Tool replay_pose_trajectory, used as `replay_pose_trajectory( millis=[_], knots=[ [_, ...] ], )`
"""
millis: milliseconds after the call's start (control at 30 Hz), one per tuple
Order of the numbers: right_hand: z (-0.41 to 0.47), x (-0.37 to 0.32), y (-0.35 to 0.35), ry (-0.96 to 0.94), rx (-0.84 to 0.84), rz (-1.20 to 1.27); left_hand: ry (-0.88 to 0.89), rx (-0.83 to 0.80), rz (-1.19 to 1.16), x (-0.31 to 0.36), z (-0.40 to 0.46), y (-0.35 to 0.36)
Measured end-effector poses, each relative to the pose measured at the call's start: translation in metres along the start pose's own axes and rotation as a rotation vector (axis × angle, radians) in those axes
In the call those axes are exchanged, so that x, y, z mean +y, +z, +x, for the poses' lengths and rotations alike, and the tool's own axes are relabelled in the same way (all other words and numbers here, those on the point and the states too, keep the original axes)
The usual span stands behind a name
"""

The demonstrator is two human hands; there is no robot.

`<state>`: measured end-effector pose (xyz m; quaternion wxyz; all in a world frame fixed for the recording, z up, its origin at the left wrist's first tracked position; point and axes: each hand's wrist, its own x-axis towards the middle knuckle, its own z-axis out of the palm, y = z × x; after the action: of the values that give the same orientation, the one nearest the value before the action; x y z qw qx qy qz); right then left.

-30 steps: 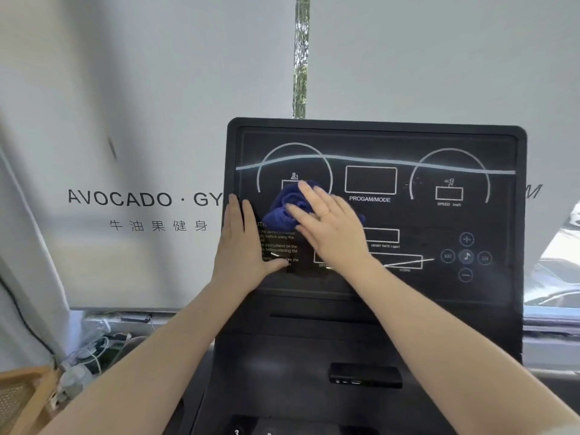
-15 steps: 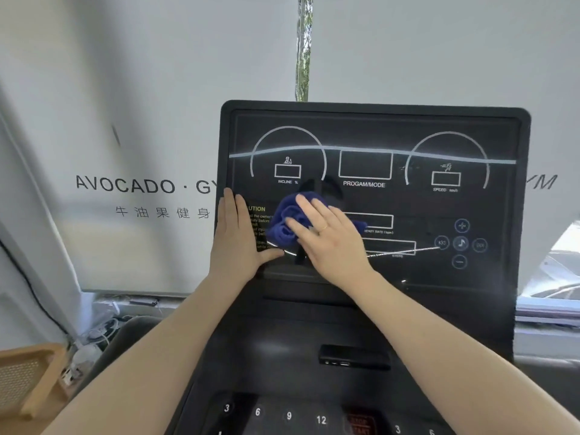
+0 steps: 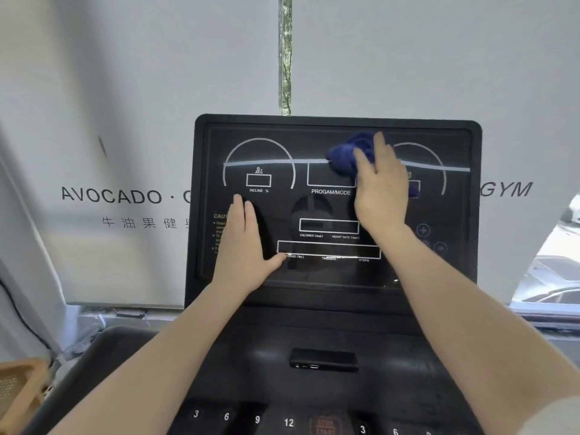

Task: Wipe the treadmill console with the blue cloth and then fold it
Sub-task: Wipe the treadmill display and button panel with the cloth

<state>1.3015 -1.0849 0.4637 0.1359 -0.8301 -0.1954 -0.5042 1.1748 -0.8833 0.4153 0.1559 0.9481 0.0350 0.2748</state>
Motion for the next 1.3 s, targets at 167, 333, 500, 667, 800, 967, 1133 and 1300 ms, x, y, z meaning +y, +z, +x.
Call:
replay_pose_trajectory(
  millis=[167,333,500,667,800,967,1133,1300],
  knots=[
    [-0.072,-0.006,0.004,-0.371,-0.126,0.013,0.071,0.001,0.063,0.028,0.000,0.013],
    [-0.033,0.028,-0.003,-0.367,-0.156,-0.019,0.042,-0.042,0.106,0.044,-0.002,0.027],
    [0.030,0.062,-0.021,-0.111,-0.136,-0.036,0.001,-0.072,0.206,0.054,0.000,0.035],
    [0.031,0.054,-0.020,-0.043,-0.070,0.011,-0.043,-0.045,0.221,0.063,0.000,0.039],
    [-0.020,0.054,-0.015,-0.280,-0.072,0.006,-0.107,0.004,0.178,0.075,0.003,0.043],
    [-0.037,0.093,-0.029,-0.363,-0.121,-0.036,-0.159,0.034,0.200,0.083,0.005,0.051],
    [0.008,0.142,-0.048,-0.124,-0.096,-0.060,-0.184,0.038,0.201,0.087,0.006,0.055],
    [0.010,0.134,-0.044,-0.039,-0.039,0.021,-0.186,0.079,0.199,0.083,0.006,0.060]
  ],
)
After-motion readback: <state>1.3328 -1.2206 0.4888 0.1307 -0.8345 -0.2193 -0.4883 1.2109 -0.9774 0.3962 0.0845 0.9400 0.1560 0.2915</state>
